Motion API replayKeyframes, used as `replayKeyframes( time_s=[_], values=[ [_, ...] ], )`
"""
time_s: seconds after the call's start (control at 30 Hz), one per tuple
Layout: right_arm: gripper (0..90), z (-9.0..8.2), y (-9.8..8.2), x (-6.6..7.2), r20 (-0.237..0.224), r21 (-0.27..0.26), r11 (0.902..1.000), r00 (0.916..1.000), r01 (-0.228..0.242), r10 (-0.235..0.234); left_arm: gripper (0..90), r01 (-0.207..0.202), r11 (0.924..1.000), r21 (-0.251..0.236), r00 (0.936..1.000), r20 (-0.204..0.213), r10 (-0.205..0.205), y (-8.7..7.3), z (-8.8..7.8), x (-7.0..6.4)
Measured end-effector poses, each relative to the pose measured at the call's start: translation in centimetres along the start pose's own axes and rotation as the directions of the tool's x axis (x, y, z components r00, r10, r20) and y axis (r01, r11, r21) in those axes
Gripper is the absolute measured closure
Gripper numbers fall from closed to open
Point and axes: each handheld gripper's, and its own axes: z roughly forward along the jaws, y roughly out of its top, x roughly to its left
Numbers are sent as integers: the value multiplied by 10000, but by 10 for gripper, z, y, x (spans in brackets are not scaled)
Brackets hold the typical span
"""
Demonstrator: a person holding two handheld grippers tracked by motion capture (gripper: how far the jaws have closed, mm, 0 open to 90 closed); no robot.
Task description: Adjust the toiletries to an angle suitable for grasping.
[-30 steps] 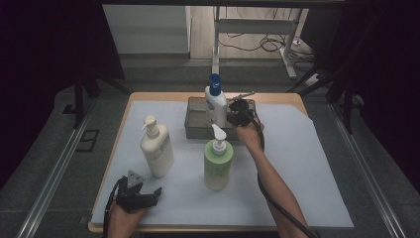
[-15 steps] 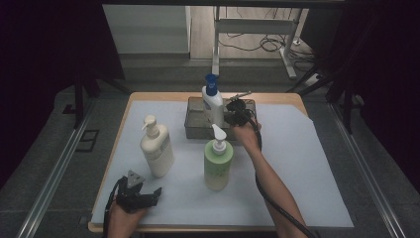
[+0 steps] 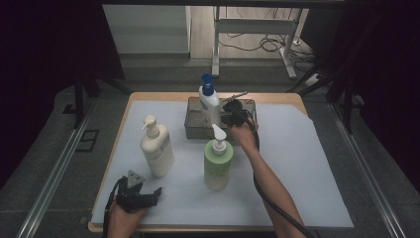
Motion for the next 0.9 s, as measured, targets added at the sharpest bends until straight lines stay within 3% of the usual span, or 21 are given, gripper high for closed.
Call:
replayKeyframes(
  time_s=[0.17, 0.43, 0.9],
  values=[
    [894, -1, -2, -2, 148, 104, 9999, 9999, 64, -65, 119, -2, 10000, 0, 10000, 1, 2, 0, 0, 0],
    [895, -2, -4, -5, -201, 98, 9999, 9998, -60, 62, 119, -3, 10000, 4, 10000, -1, 3, 0, 0, 0],
    [893, 5, 0, 4, -520, 74, 9999, 9986, -105, 109, 119, -2, 10000, 0, 10000, -5, 2, 0, 0, 0]
  ],
)
